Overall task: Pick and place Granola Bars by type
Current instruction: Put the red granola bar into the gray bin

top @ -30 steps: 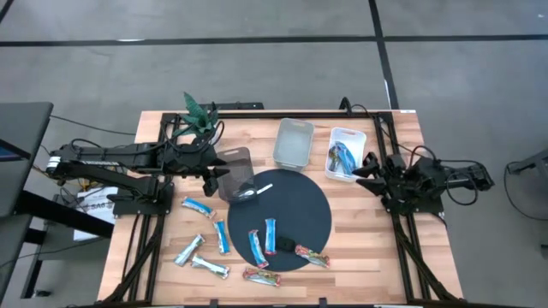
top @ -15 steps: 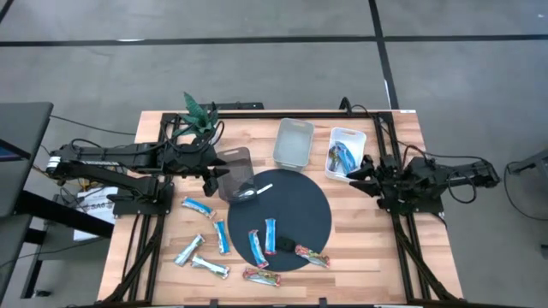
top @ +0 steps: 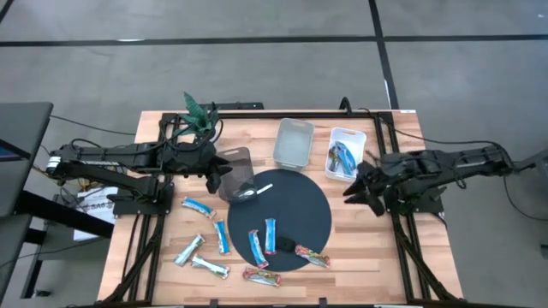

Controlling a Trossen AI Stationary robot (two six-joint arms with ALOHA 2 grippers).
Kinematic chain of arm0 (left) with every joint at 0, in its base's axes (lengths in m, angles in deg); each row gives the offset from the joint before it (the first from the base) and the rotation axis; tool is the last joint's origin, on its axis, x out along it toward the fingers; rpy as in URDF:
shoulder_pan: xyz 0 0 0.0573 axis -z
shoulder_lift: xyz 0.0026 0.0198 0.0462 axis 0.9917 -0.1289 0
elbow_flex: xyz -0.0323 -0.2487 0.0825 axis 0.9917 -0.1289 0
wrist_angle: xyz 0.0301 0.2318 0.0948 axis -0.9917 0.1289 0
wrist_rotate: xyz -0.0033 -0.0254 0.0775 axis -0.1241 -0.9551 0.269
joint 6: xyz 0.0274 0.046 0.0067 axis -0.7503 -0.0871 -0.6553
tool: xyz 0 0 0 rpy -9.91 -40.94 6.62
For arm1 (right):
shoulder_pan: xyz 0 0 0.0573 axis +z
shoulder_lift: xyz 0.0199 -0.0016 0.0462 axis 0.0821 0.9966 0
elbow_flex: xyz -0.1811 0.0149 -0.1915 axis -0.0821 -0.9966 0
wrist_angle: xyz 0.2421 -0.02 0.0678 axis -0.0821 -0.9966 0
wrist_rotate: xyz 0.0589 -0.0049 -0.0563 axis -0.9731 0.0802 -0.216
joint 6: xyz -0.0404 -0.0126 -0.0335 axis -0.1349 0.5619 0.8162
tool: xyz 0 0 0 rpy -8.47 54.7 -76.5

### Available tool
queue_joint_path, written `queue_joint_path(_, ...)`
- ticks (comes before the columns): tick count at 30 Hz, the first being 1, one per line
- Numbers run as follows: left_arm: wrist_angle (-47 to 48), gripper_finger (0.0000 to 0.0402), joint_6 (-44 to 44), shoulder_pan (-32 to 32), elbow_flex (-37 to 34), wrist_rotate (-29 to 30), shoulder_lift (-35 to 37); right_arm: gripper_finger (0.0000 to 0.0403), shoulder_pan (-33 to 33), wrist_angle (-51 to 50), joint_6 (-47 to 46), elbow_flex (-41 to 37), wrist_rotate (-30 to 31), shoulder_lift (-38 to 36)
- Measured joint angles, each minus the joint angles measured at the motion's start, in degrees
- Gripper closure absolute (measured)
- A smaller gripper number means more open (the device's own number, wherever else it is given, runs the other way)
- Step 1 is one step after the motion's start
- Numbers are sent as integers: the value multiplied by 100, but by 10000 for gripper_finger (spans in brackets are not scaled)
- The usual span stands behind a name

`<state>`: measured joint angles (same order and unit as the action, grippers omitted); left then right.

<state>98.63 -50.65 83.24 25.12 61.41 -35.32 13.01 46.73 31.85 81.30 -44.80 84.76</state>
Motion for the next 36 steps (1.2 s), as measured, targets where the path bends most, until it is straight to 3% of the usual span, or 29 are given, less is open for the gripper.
queue_joint_path(5, -13, 267, -45, 0, 0, 2, 0, 270, 167, -613, -139, 748, -726, 1099)
queue_joint_path(13, -2, 267, -66, 0, 0, 2, 0, 270, 1032, -887, -226, 1387, -1239, 2705)
queue_joint_path(20, 98, 267, -71, 0, 0, 4, 0, 249, 1309, -352, -848, 1465, -1449, 3754)
queue_joint_path(30, 518, 267, -294, 0, 0, 4, 0, 167, 1239, 777, -1600, 1472, -1556, 4801)
queue_joint_path(36, 507, 267, -419, 0, 0, 4, 0, 168, 1347, 825, -1539, 1724, -1551, 5557)
